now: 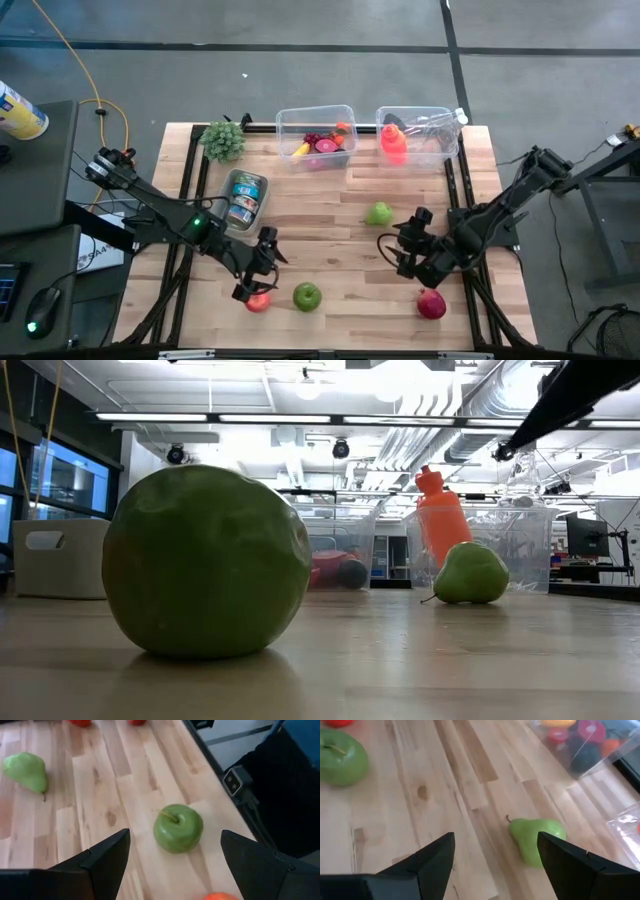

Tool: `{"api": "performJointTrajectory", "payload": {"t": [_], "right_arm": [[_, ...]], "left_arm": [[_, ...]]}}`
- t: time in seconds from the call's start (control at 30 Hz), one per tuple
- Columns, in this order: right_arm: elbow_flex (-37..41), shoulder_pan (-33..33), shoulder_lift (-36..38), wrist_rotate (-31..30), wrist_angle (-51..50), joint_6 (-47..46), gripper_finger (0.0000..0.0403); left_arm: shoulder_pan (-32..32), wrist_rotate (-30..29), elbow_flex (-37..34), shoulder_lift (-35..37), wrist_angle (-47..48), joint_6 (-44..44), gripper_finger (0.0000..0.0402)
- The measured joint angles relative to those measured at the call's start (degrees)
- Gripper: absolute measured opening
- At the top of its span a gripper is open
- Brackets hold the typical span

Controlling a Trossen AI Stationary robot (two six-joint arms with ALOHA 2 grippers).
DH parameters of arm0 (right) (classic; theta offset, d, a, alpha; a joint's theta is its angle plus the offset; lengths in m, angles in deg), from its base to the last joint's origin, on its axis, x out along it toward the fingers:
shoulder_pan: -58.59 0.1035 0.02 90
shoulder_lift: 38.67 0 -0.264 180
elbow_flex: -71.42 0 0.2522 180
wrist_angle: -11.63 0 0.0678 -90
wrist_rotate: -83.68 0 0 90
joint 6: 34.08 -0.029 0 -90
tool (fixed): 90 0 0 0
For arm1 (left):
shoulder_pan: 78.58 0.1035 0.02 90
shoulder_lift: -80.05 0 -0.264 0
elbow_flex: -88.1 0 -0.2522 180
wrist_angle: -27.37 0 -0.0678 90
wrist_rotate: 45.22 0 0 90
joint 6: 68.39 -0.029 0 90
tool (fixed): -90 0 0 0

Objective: Pick & Place Food Item
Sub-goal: Put the green apple into the transparent bin

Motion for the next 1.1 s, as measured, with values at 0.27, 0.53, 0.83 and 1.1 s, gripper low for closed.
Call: {"api": "performJointTrajectory", "payload": {"t": [0.27,0.53,0.83,1.1], "right_arm": [[4.21,0.17,-0.02,0.74,2.86,-0.15,0.0272],[4.37,1.04,-0.02,4.55,10.65,0.71,0.0272],[4.35,5.12,-0.02,4.54,16.77,2.41,0.0272],[4.28,7.60,-0.21,4.46,18.83,1.90,0.0272]], "left_arm": [[0.04,-0.32,-0.14,-0.75,-2.59,-1.86,0.0303],[0.59,-0.50,-0.24,-6.26,-7.16,-1.67,0.0303],[0.59,-0.45,-0.24,-13.70,-13.43,-1.53,0.0303],[0.65,-0.15,-0.22,-17.02,-16.92,4.41,0.0303]]}}
